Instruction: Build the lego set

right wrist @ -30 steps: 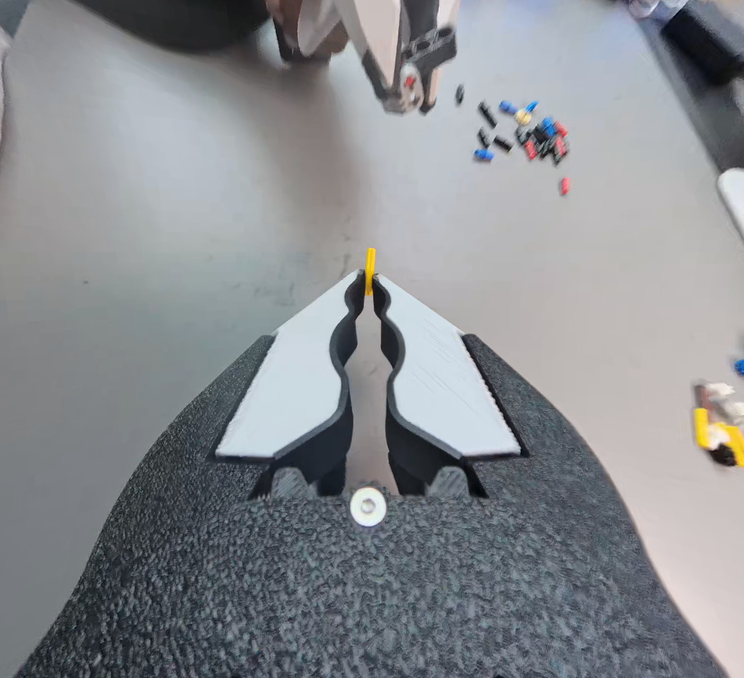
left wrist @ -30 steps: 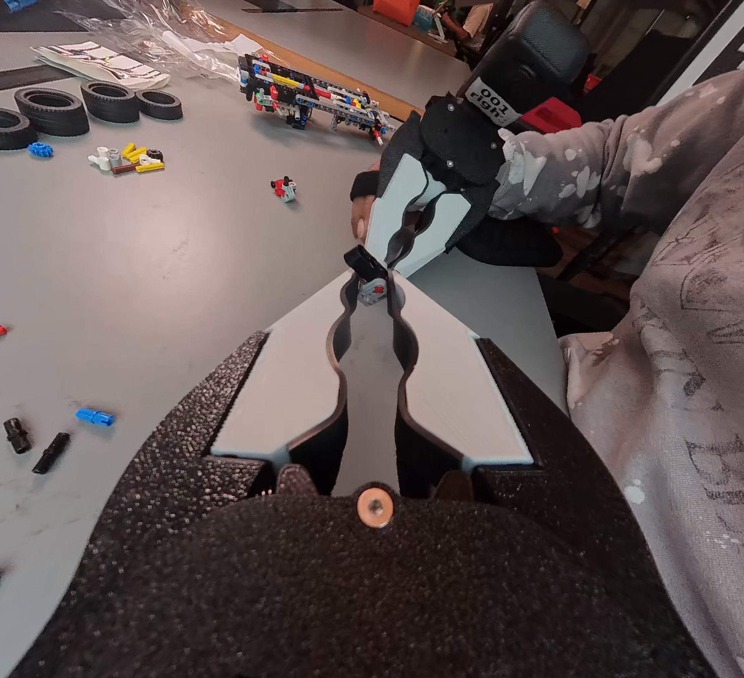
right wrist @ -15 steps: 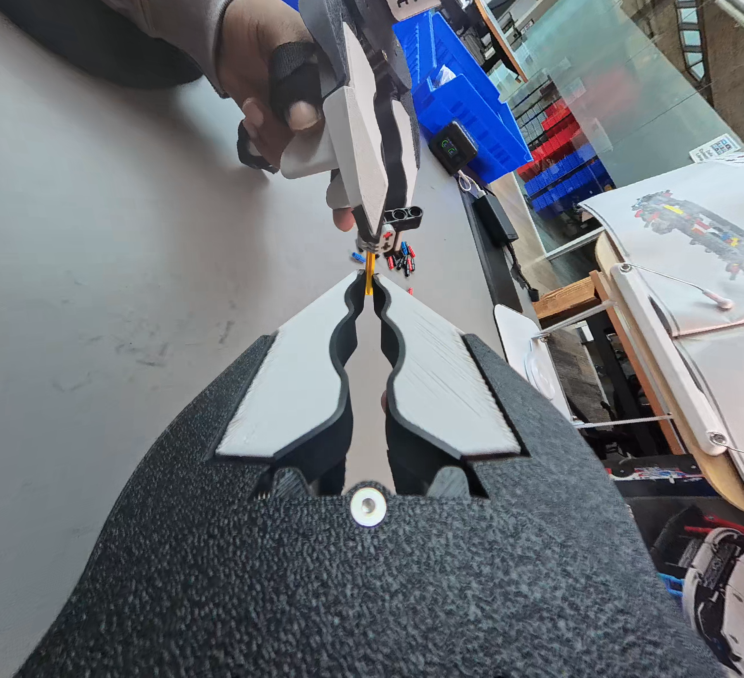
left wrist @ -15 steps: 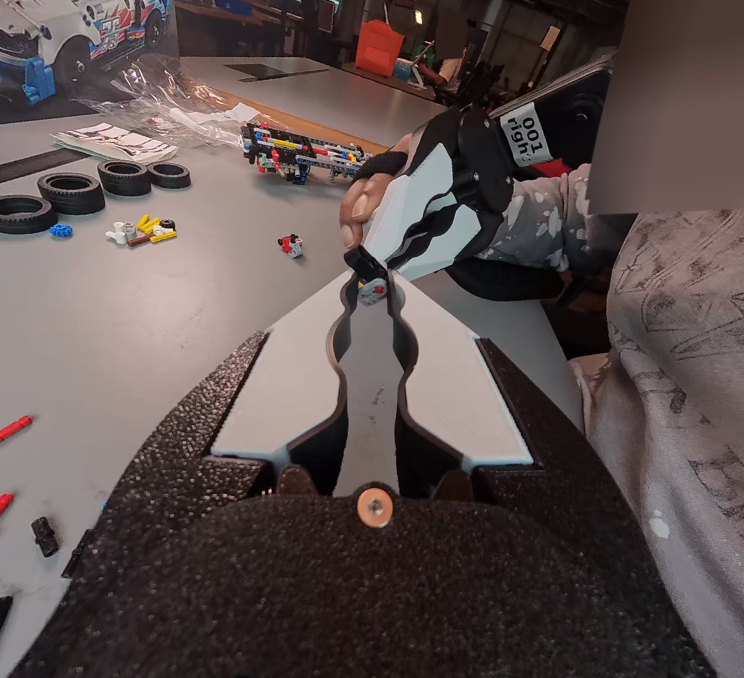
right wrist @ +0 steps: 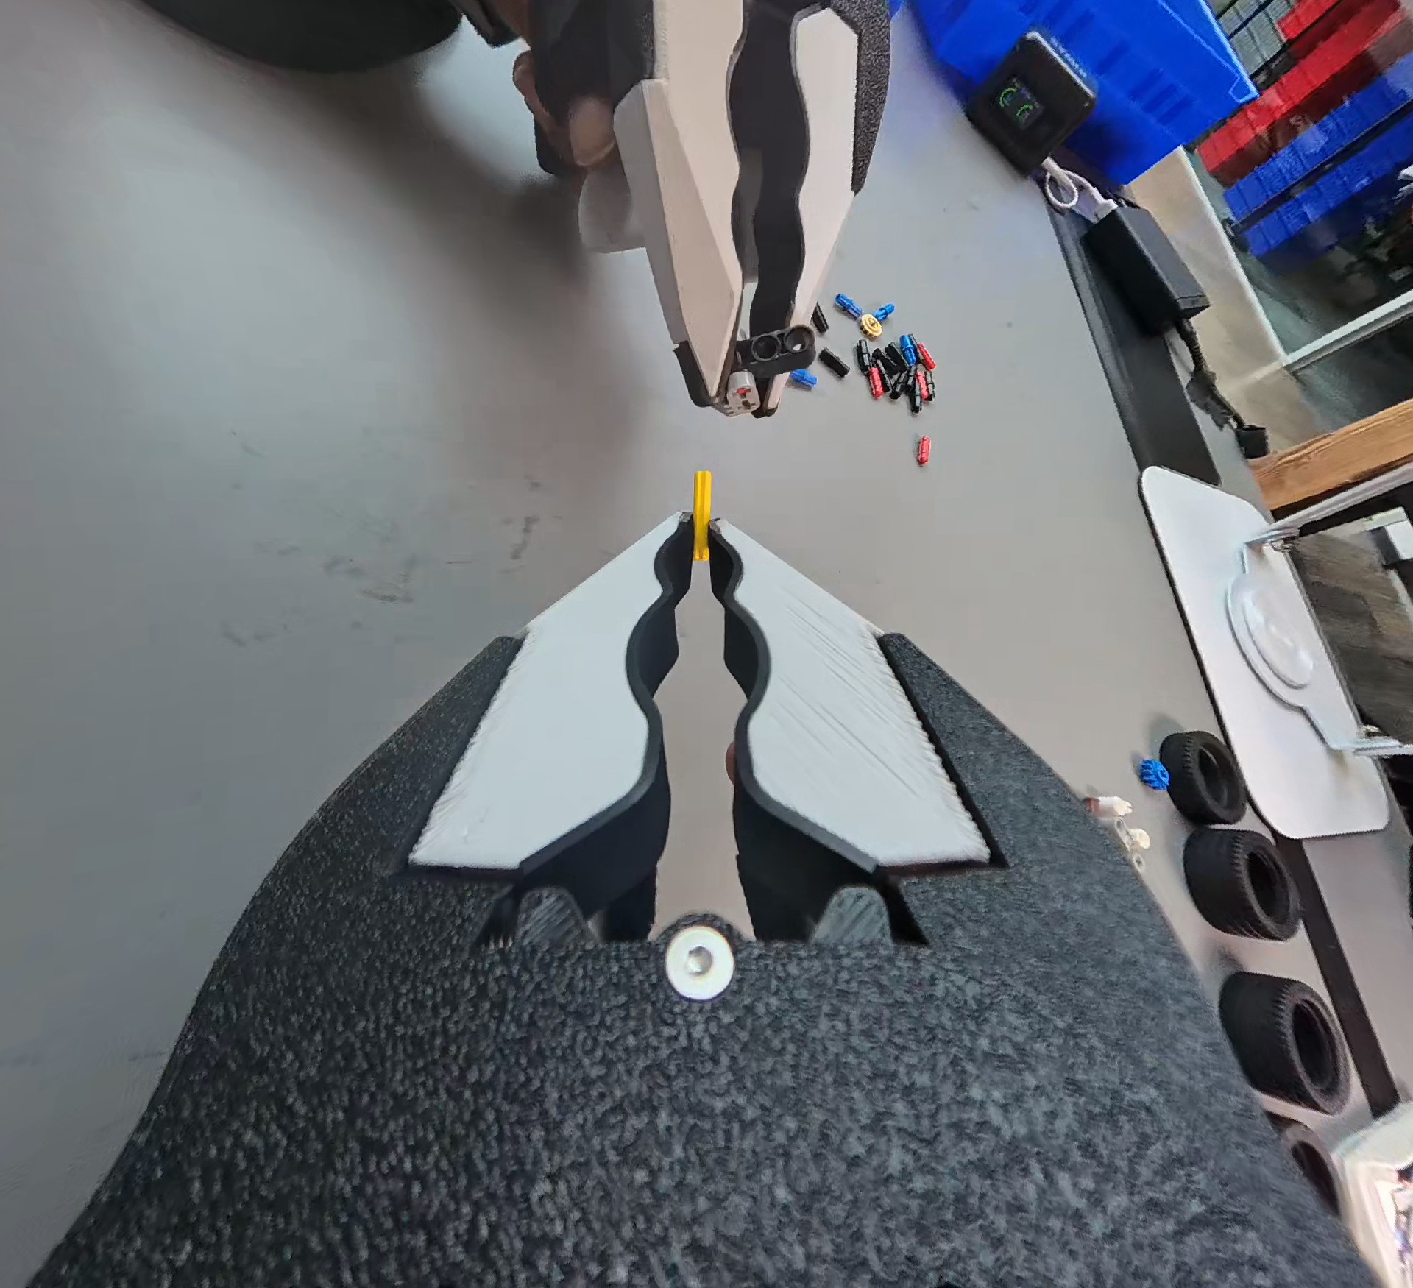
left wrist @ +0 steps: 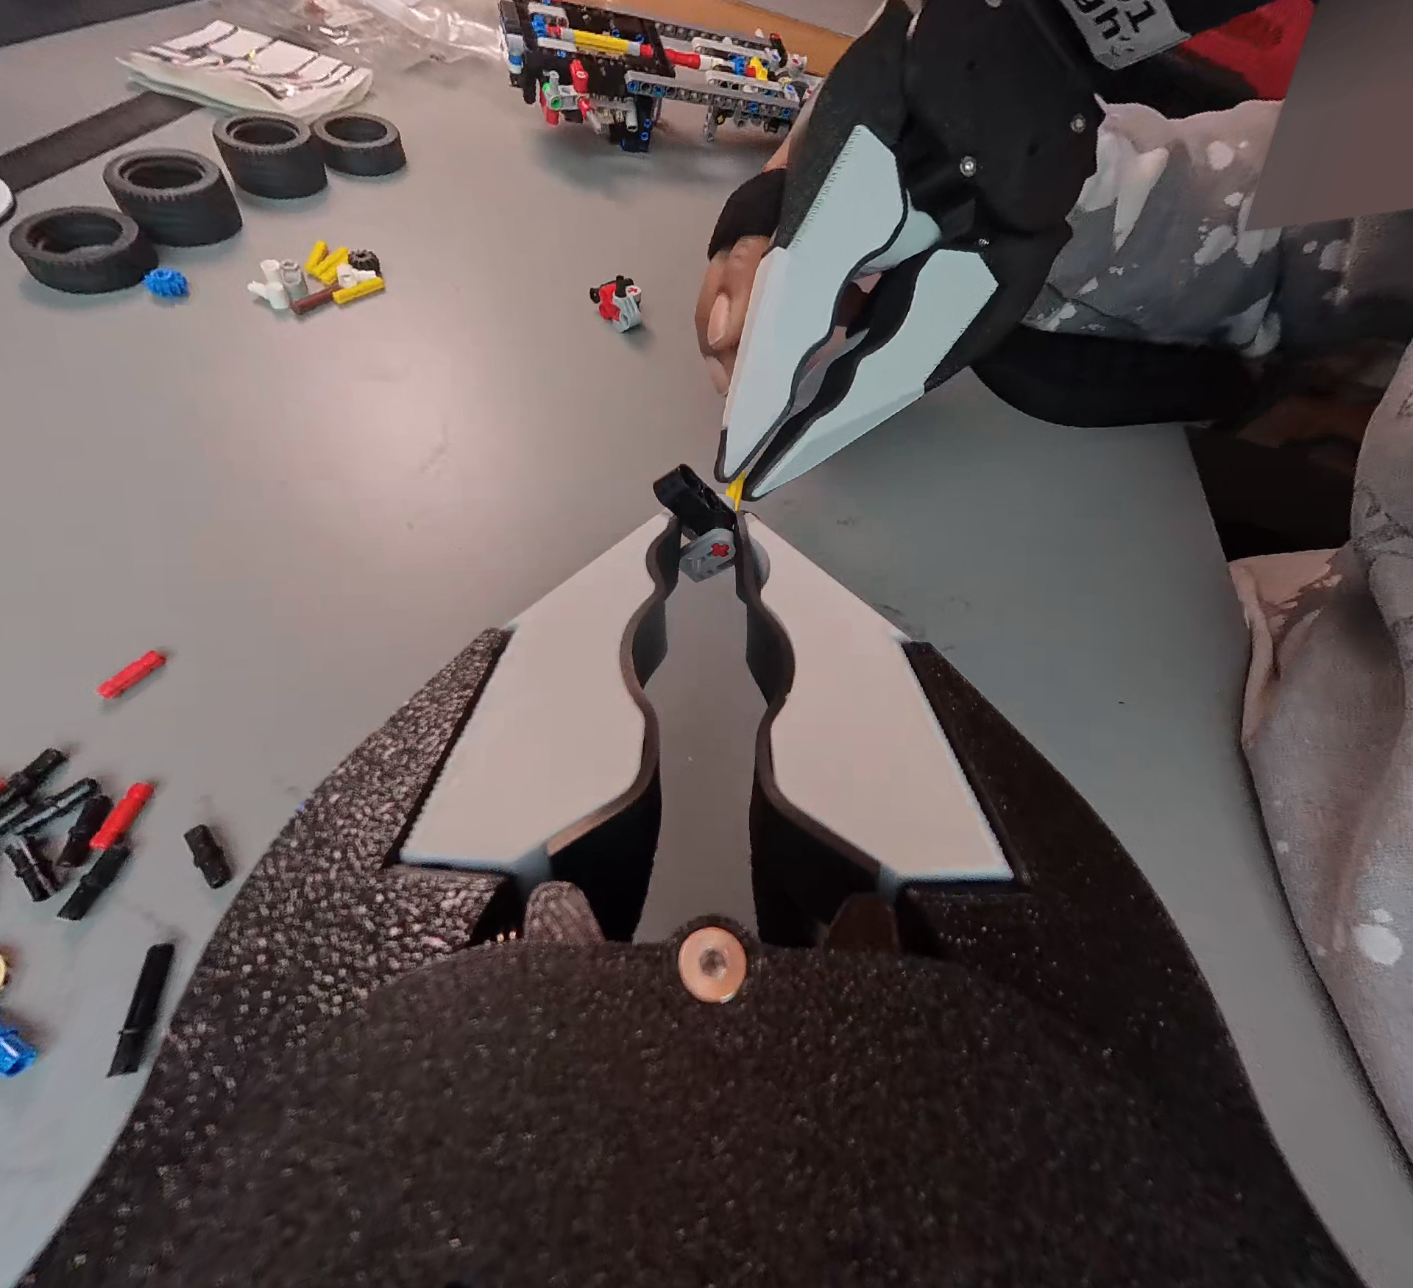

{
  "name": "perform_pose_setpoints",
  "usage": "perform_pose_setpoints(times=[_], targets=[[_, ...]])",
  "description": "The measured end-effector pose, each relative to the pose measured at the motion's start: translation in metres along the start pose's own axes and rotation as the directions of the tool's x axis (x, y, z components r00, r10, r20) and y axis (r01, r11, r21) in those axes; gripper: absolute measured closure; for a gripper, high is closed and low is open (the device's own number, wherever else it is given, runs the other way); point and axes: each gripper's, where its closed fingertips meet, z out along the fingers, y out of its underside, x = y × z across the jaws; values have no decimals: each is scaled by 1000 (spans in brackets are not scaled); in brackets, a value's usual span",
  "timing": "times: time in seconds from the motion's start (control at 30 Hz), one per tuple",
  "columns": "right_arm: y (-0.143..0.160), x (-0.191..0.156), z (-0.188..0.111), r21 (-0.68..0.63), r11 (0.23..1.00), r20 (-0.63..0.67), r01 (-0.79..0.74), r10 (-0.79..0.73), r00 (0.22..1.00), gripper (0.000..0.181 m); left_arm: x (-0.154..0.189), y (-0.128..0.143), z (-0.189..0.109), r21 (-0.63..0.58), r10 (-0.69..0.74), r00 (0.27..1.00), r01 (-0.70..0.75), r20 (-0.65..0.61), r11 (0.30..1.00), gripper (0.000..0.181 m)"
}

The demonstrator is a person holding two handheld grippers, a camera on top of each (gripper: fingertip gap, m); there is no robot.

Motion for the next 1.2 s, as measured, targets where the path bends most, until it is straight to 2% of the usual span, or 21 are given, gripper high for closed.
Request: perform_pose_setpoints(times=[0.17, 0.3, 0.47, 0.57, 0.83, 1.2], targets=[[-18, 9, -8, 111, 993, -28, -48, 51, 998, 179, 12, -10, -5, 84, 117, 993, -115, -16, 990, 168], [-25, 0, -11, 154, 984, 39, -95, 90, 995, 179, 17, -15, -8, 120, 159, 987, -156, -15, 980, 168], [13, -20, 2, -65, 991, 144, -115, 124, 982, 178, 16, -1, -1, 41, 222, 975, -222, 7, 974, 168], [19, -24, 6, -111, 988, 150, -106, 122, 981, 178, 19, 5, 2, 14, 268, 964, -268, 4, 963, 168], [-10, -19, -2, 56, 979, 175, -197, 185, 967, 178, 22, 10, 3, -1, 300, 954, -300, -4, 954, 168], [-26, -22, -7, 99, 951, 242, -294, 263, 934, 179, 31, 9, -1, 31, 336, 941, -335, -36, 942, 168]])
